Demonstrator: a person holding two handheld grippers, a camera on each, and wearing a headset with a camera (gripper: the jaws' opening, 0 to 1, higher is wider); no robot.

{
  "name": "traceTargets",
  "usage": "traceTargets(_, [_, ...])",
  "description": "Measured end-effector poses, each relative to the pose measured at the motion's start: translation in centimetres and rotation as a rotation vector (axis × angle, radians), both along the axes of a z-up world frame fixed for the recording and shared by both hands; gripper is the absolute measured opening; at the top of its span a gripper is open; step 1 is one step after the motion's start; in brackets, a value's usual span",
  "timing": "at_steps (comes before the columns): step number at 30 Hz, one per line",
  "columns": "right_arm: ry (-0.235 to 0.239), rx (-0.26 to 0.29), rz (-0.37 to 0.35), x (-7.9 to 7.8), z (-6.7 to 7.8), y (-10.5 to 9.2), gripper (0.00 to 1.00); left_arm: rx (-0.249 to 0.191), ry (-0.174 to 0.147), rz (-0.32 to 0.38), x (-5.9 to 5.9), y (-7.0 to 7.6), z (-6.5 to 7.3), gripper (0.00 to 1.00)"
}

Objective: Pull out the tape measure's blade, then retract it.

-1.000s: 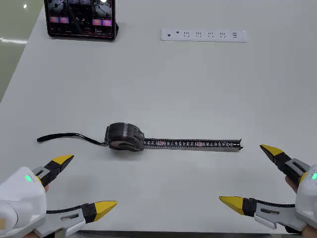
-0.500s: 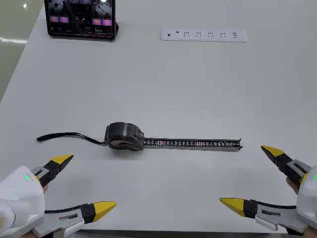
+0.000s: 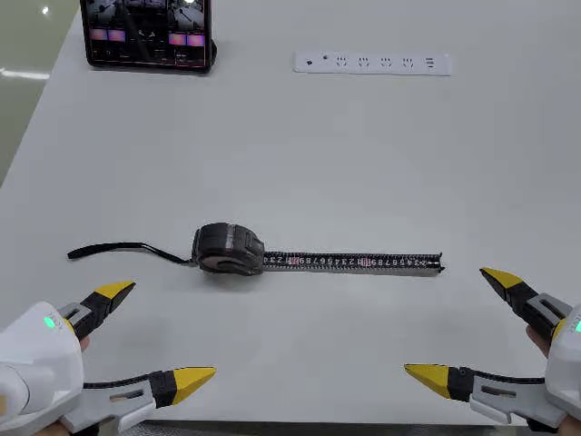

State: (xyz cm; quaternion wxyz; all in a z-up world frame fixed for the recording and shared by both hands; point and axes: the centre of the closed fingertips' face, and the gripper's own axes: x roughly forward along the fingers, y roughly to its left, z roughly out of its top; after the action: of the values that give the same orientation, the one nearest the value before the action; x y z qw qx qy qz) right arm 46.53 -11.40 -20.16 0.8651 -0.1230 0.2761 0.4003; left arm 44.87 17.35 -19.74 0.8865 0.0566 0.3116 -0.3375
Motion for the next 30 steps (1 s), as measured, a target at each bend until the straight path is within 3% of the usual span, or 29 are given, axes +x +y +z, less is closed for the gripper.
traceTargets(30, [0.008,-0.005,0.001,-0.14,0.02,-0.34,0.93,-0.014,-0.004,0.008,0.49,-0.09,0.30,0.86])
